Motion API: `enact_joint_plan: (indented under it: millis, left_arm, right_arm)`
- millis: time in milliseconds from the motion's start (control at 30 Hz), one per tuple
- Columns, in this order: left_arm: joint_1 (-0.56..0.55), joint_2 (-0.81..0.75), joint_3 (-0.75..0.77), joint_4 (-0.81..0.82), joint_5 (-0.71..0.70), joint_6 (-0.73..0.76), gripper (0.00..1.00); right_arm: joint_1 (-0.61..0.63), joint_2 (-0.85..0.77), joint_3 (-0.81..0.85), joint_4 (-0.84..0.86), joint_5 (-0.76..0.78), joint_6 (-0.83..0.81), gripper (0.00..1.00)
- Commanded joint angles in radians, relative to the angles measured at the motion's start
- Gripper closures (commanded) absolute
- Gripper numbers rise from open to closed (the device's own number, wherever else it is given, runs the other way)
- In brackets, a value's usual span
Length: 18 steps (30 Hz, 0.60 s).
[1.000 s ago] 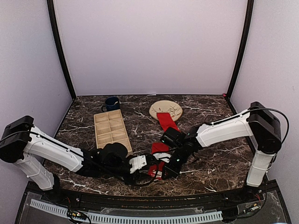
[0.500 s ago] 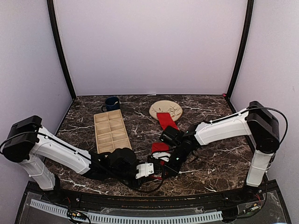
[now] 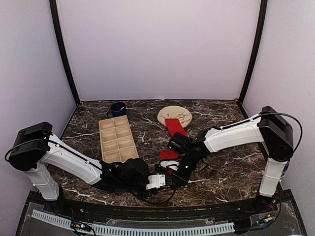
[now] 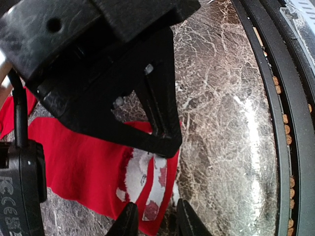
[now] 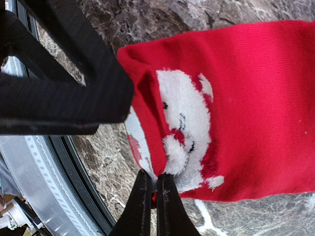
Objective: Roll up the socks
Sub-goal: Roll the sock at the center of the board.
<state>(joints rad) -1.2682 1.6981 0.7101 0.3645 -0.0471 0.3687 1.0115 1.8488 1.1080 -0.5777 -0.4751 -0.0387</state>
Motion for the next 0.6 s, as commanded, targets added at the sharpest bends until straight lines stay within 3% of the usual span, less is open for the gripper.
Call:
enact_joint_plan:
  millis: [0, 567]
  left_arm:
    - [-0.008, 0.009, 0.03, -0.005, -0.014, 0.032, 0.7]
    - [-0.008, 0.028, 0.035, -0.05, 0.012, 0.04, 0.71]
  right_arm:
    - [-0.007, 0.021, 0.03, -0.016, -0.018, -0.013, 0.99]
    - [-0.007, 0.035, 0.072, -0.043, -0.028, -0.026, 1.0]
